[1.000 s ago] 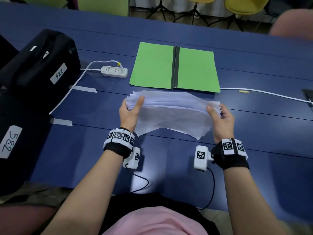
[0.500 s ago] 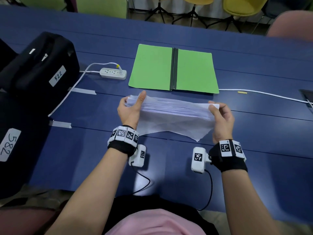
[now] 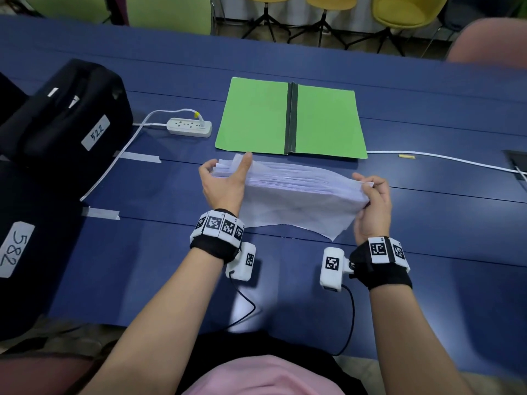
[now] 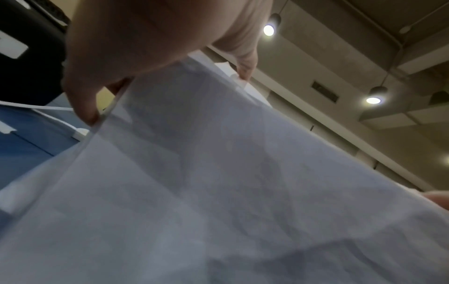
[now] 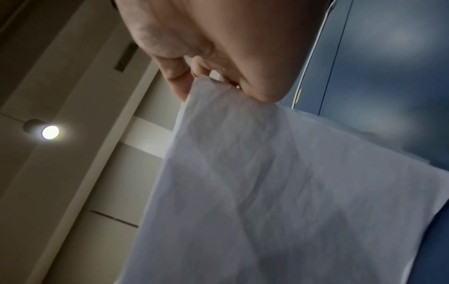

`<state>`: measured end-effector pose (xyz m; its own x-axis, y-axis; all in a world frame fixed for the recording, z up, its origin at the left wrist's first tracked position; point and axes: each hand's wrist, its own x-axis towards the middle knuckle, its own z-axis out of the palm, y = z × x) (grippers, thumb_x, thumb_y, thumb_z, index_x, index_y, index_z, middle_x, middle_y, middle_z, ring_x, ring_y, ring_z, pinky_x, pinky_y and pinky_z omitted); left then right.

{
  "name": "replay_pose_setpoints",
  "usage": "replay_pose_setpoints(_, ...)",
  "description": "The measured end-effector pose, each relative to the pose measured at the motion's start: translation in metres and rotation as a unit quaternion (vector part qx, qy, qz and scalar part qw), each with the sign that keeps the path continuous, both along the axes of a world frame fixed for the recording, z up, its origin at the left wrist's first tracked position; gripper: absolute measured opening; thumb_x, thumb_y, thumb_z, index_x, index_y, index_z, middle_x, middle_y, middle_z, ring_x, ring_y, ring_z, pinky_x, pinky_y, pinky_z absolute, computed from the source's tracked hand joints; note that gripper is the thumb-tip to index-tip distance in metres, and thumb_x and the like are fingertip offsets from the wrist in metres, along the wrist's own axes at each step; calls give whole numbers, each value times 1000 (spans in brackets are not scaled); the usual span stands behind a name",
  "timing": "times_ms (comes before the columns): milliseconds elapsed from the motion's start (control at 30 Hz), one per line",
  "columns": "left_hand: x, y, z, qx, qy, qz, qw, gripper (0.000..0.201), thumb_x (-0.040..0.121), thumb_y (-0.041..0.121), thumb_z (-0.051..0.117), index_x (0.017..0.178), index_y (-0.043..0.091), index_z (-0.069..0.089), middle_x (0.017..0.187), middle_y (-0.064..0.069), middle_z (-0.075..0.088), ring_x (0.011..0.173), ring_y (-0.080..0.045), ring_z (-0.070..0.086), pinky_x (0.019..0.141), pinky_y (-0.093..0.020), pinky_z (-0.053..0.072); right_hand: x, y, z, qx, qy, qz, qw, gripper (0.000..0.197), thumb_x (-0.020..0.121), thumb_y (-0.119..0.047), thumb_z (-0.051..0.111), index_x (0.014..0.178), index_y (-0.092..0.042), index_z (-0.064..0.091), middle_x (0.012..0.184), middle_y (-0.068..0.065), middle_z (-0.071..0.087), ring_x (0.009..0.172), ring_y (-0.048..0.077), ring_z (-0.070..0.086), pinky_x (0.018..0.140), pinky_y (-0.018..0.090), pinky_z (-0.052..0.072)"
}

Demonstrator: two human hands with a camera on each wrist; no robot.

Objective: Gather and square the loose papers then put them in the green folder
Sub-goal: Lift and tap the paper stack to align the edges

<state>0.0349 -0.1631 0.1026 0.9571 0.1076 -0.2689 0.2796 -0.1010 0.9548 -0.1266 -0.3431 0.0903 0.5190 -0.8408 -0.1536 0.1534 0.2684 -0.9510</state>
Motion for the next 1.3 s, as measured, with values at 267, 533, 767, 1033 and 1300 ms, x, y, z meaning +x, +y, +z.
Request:
replay_pose_setpoints(267,0,-4,-2,29,-18,-8,999,78,53,60,80,114,24,47,115,10,49,105,-15,53,85,-25,39,10,0,3,-38,31,-27,998,27,80,-10,62,63,-26,48,84,-5,67,91,14,61,95,32,39)
replay_pose_setpoints(533,3,3,-10,-9,-72,-22,997,50,64,47,80,98,24,52,99,8,55,93,-14,55,88,-28,47,5,2,-6,-33,66,-14,997,8,77,-34,67,85,-33,64,103,-3,69,108,22,58,107,44,38)
replay_pose_setpoints(767,10,17,-15,-25,-121,-109,986,11,80,32,72,79,28,61,76,9,50,70,-10,42,70,-21,38,-7,7,-9,-37,90,47,994,51,55,-69,75,94,-37,64,115,2,66,112,25,57,109,55,36)
replay_pose_setpoints(1033,17,21,-19,-85,-103,-35,990,19,82,13,58,69,27,57,72,13,53,70,-6,47,73,-19,38,-14,5,-8,-105,85,52,989,27,74,-42,72,96,-29,64,99,-5,64,92,14,56,92,42,45)
replay_pose_setpoints(1300,12,17,-14,-69,-118,-103,985,13,77,29,74,75,29,61,90,4,66,84,-12,55,85,-28,46,-5,1,-10,-97,39,44,993,11,85,-19,61,82,-28,65,109,-3,69,99,20,58,96,39,42)
